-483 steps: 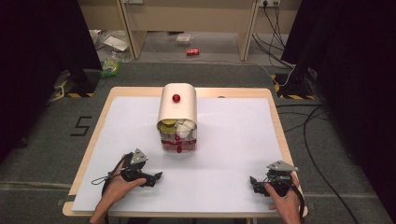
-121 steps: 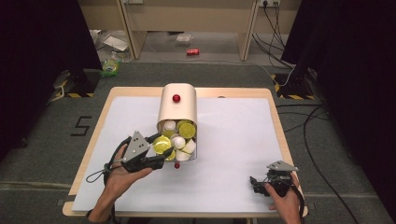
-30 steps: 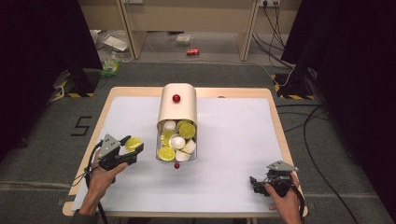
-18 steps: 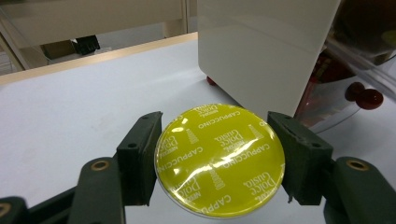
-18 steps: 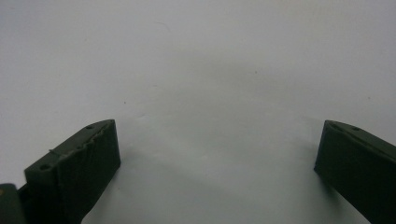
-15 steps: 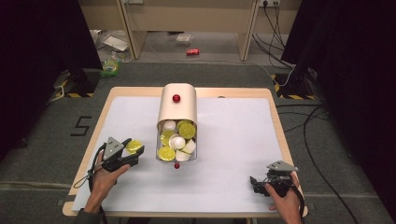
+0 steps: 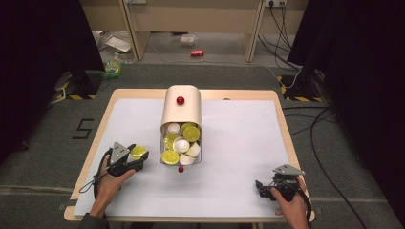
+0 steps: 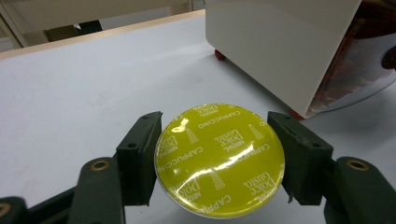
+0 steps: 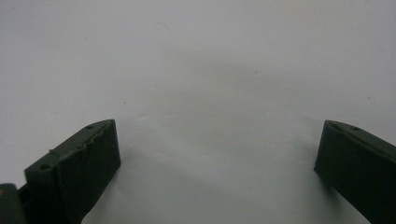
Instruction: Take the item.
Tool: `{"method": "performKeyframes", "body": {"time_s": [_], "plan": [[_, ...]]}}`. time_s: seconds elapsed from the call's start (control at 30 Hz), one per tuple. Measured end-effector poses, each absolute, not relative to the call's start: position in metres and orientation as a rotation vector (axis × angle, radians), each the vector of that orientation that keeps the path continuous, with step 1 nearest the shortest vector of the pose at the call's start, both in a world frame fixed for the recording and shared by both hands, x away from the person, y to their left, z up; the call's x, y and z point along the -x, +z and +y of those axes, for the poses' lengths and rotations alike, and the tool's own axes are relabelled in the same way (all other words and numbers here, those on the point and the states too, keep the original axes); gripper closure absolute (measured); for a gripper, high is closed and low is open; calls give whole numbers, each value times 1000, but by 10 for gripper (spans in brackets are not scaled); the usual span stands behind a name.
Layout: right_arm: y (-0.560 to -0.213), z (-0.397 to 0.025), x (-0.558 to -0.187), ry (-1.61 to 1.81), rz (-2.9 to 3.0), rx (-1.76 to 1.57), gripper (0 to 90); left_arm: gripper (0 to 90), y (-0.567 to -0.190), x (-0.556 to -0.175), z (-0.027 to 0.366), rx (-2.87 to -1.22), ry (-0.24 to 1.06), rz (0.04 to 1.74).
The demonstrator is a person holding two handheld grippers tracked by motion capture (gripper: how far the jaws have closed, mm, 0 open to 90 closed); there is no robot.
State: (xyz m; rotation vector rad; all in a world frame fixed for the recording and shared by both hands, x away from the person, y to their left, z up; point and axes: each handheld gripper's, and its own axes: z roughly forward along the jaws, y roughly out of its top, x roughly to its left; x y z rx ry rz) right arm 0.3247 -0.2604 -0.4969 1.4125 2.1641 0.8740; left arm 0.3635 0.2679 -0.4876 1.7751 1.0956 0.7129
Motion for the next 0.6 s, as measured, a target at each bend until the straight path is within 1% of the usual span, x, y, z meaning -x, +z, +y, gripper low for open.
{"method": "performKeyframes", "body": {"time_s": [0.27,0.6], "plan": [[-497,-260,-325,874,2166,-1413,2,371,-494,-366,269,-1800,682,1118],[-497,-260,-325,874,2164,-1412,2,369,-498,-368,267,-1838,673,1128]]}}
